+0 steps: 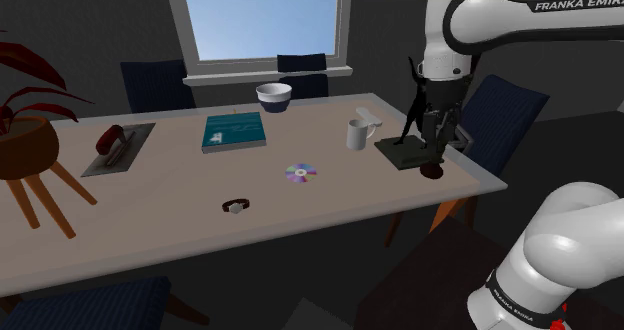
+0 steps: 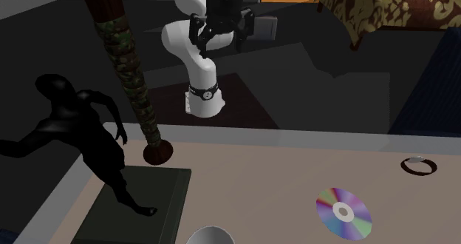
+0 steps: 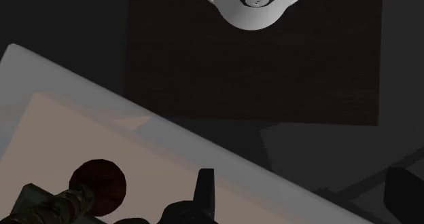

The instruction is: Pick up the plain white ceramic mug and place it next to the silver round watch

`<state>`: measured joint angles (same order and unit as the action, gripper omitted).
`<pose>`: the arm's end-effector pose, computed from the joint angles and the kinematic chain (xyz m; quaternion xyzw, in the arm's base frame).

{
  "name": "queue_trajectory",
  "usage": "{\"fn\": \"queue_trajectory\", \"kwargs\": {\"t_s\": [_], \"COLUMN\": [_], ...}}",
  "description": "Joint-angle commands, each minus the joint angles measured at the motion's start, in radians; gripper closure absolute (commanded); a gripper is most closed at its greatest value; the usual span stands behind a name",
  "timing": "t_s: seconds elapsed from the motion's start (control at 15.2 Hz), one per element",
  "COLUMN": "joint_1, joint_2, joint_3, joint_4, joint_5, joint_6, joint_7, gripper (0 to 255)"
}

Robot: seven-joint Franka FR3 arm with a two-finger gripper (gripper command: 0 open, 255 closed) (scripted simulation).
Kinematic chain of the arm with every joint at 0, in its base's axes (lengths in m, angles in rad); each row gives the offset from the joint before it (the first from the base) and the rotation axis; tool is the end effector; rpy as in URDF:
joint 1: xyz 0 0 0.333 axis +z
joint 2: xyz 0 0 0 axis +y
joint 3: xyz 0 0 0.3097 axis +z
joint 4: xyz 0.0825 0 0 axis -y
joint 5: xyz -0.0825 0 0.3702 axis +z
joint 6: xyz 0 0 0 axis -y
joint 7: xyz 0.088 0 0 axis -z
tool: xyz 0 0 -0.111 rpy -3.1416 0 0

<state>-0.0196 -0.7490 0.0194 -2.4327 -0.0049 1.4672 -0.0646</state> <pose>0.2888 0.0004 0.5289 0.9937 0.0287 -0.1083 0.0052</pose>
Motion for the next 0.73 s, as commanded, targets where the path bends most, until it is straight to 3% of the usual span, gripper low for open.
{"fn": "queue_trajectory", "kwargs": {"t_s": [0.0, 0.66], "joint_1": [0.000, -0.035], "joint_2": [0.000, 0.389], "joint_3": [0.000, -0.022], "joint_4": [0.000, 0.196], "joint_5": [0.000, -0.017], "joint_6": [0.000, 0.207], "joint_7": [0.000, 0.024], "gripper": [0, 0]}}
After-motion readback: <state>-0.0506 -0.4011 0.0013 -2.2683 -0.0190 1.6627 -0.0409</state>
